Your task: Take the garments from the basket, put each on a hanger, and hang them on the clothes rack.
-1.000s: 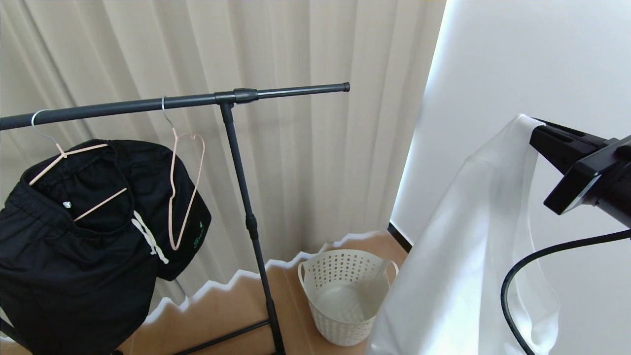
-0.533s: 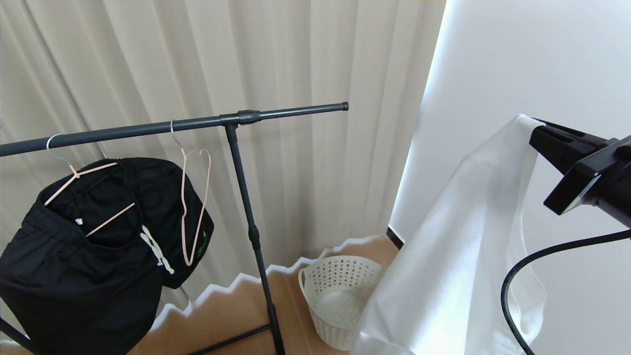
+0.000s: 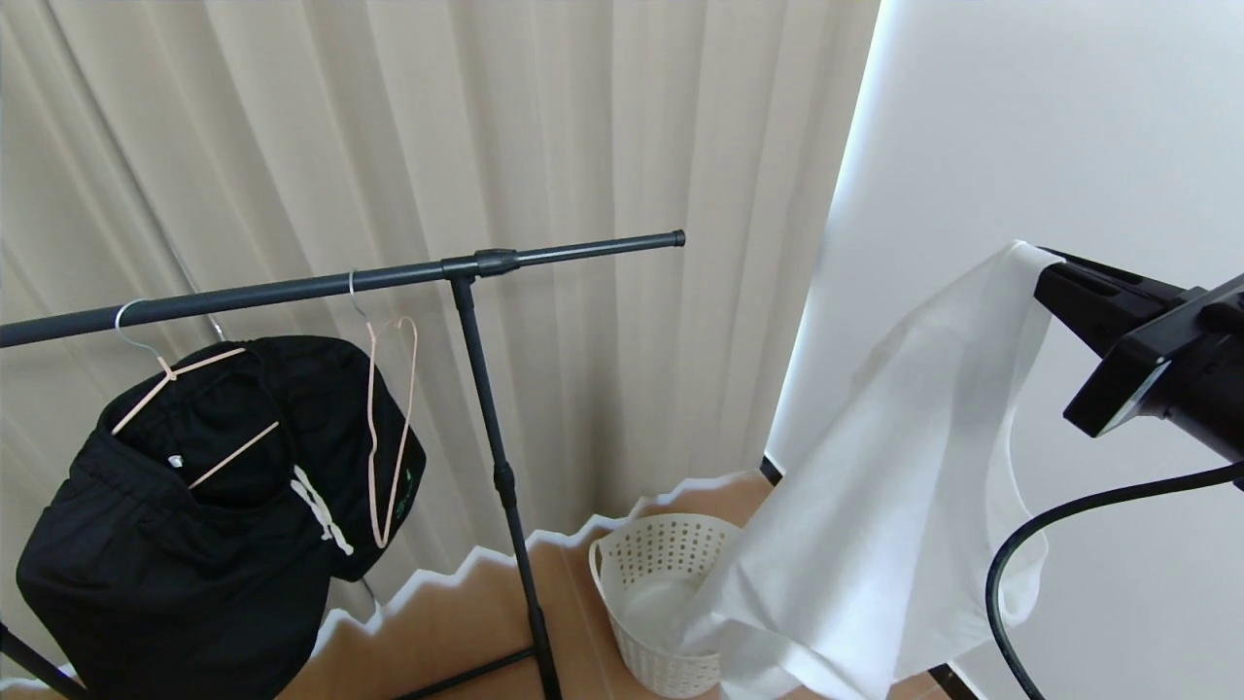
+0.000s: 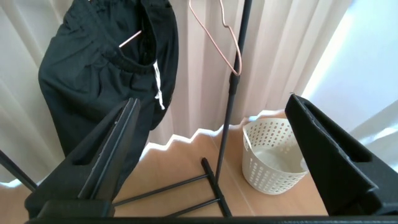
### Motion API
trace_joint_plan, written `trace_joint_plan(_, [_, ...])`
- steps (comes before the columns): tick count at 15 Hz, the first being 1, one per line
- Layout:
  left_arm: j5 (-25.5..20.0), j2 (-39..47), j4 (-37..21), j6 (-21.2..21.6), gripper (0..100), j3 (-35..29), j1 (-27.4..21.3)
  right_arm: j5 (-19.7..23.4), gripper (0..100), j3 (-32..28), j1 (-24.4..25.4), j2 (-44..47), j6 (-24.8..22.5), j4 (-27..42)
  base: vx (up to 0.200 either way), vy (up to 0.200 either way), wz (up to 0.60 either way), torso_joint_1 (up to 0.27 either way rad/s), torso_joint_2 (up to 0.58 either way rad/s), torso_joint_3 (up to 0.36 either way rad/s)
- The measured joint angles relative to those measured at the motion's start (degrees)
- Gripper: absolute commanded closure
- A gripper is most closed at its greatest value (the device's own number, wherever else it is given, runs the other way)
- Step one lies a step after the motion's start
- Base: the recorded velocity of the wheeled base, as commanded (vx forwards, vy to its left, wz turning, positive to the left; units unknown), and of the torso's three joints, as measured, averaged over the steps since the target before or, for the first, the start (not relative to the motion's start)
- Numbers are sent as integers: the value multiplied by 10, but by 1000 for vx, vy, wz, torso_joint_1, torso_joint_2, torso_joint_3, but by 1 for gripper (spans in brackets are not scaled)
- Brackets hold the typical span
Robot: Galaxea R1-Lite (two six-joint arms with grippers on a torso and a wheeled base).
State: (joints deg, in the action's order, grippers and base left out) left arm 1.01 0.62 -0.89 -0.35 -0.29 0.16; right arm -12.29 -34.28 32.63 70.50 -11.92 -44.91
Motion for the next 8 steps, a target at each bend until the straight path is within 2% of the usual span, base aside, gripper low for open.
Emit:
trace_joint_plan(2, [0,0,0,0,0,0,0,8,100,10,-11,0,-8,-1,0,0,0,0,0,0])
trace_joint_plan(6, [0,0,0,0,0,0,0,16,100,16,-19,-1,-9,-3,0,0,600,1,-4,-1])
trace_joint_plan(8, [0,0,0,0,0,0,0,17,100,16,-20,-2,-9,-2,0,0,0,0,0,0])
